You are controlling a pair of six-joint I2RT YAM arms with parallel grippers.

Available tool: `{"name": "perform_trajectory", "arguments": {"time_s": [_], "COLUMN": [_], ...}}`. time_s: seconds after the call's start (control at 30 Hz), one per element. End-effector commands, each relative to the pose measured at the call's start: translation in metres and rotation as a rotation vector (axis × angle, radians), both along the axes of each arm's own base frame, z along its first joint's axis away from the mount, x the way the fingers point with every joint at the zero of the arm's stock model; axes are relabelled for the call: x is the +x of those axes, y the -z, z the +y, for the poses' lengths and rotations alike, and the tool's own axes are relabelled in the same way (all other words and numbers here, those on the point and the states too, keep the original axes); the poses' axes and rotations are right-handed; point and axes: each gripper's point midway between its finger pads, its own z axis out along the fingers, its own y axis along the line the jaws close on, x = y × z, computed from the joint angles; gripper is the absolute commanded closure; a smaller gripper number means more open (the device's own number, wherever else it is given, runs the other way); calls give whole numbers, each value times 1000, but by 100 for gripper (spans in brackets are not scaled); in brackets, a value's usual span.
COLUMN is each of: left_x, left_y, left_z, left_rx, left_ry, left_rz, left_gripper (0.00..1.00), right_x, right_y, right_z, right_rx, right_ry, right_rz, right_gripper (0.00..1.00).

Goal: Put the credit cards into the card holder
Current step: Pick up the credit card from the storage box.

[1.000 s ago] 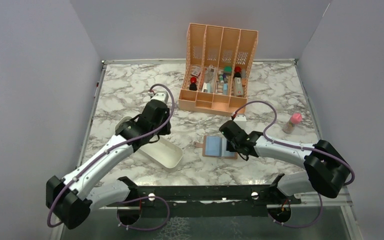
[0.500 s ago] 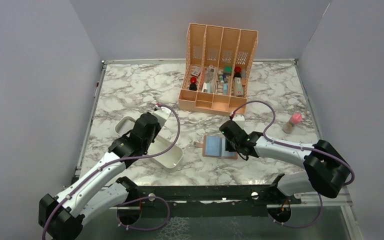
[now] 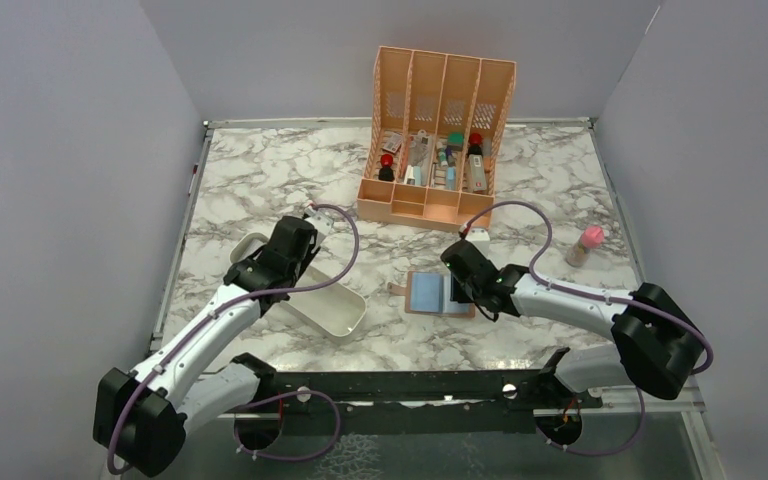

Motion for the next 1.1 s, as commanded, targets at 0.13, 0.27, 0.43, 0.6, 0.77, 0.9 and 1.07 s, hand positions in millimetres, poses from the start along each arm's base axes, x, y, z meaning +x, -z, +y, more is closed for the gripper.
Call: {"name": "perform_trajectory", "arguments": {"time_s": [0.13, 0.27, 0.43, 0.6, 0.77, 0.9, 1.07], "left_x": [1, 7, 15, 19, 17, 19, 24], "left_y": [23, 37, 42, 47, 57, 66, 66], "left_z": [29, 31, 41, 37, 36, 40, 46], "left_rx": [131, 136, 159, 149, 153, 190, 243], "left_ry": [-68, -68, -111, -69, -60, -71, -76], "left_rz": [67, 104, 90, 93, 112, 146, 149], "left_gripper": [50, 50, 45, 39, 36, 34, 42], "right_x": [1, 1, 0, 0, 0, 0, 0], "right_y": [-1, -2, -1, 1, 1, 1, 1], "right_z": [4, 4, 5, 7, 7, 7, 7], "right_rx": [22, 27, 32, 34, 35, 39, 40], "right_ry": [-26, -30, -37, -43, -44, -51, -56], "right_rz": [-8, -13, -11, -8, -8, -9, -9], "right_gripper": [69, 69, 69, 69, 69, 69, 69]}}
